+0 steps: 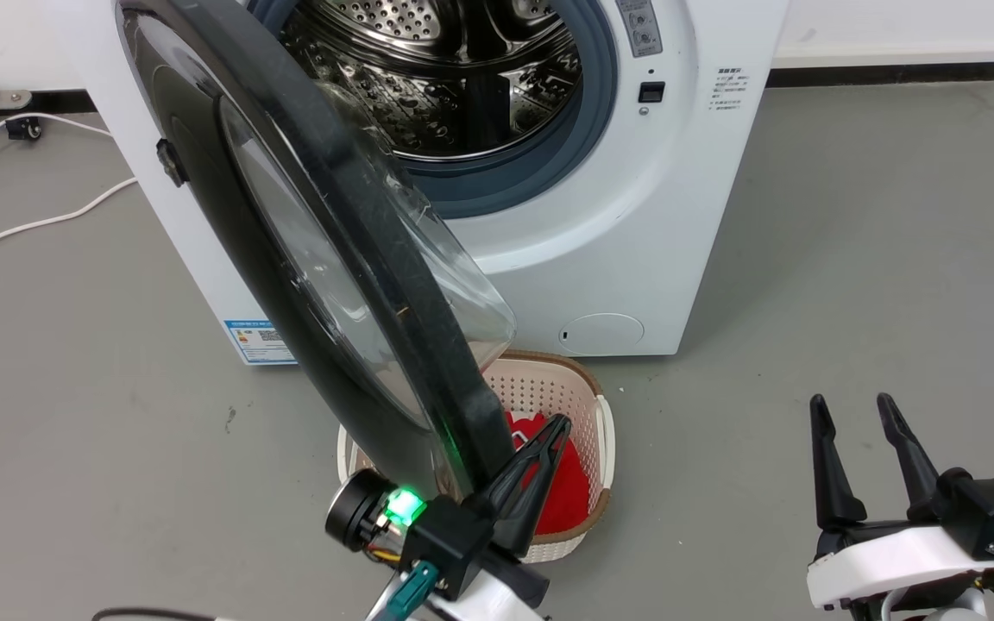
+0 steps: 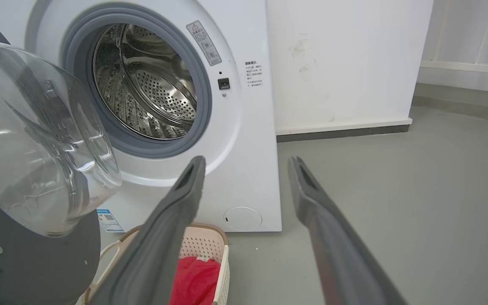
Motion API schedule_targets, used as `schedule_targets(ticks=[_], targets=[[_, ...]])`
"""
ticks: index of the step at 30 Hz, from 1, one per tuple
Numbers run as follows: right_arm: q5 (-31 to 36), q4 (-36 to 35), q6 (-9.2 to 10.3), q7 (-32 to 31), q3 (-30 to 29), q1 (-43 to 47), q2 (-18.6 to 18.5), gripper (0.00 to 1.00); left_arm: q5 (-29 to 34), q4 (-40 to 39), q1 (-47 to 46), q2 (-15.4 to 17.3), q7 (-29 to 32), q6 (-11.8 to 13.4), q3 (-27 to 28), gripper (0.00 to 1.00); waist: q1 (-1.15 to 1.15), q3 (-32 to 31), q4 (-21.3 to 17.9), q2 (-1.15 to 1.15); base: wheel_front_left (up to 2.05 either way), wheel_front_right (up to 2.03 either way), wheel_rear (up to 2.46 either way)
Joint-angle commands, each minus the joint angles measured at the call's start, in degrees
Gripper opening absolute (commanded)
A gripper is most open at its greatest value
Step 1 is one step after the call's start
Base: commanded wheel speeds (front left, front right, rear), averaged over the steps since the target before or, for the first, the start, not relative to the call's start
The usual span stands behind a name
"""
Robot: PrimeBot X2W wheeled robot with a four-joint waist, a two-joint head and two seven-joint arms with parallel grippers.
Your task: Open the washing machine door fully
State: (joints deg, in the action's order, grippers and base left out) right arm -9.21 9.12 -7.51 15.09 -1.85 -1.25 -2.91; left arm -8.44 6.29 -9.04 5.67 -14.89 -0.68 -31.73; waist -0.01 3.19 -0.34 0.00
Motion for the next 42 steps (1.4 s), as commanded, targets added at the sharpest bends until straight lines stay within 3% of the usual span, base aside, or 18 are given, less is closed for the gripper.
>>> schedule_targets(ticks=[1, 16, 25, 33, 42], targets=[[-0.55, 0.05, 0.04, 0.11, -0.12, -0.41, 0.06, 1.00, 0.07, -0.25, 0.72, 1.66, -0.18, 1.56, 2.01, 0.00, 0.01, -0.01, 0.24, 0.00, 0.00, 0.00, 0.00], [-0.54, 0.57, 0.04, 0.11, -0.28, -0.13, 0.07, 1.00, -1.29, -12.91, 12.83, 4.79, 2.43, 9.60, 6.17, 0.00, 0.01, 0.25, 4.32, 0.00, 0.00, 0.00, 0.00], [-0.22, 0.61, 0.04, 0.11, -0.68, 0.86, 0.06, 1.00, -1.71, -18.67, 20.35, 6.44, 3.03, 14.77, 9.67, 0.00, 0.01, -0.50, 9.13, 0.00, 0.00, 0.00, 0.00], [-0.23, -0.02, 0.04, -0.20, 0.12, 0.16, 0.06, 1.00, -4.18, -18.34, 21.88, 8.88, 1.86, 17.18, 16.49, 0.00, 0.01, -0.40, 11.91, 0.00, 0.00, 0.00, 0.00], [0.08, -1.16, 0.04, -1.14, 0.31, 0.01, 0.06, 1.00, -7.82, -14.23, 19.09, 13.17, 0.02, 16.62, 26.49, 0.00, 0.01, 0.34, 12.27, 0.00, 0.00, 0.00, 0.00]])
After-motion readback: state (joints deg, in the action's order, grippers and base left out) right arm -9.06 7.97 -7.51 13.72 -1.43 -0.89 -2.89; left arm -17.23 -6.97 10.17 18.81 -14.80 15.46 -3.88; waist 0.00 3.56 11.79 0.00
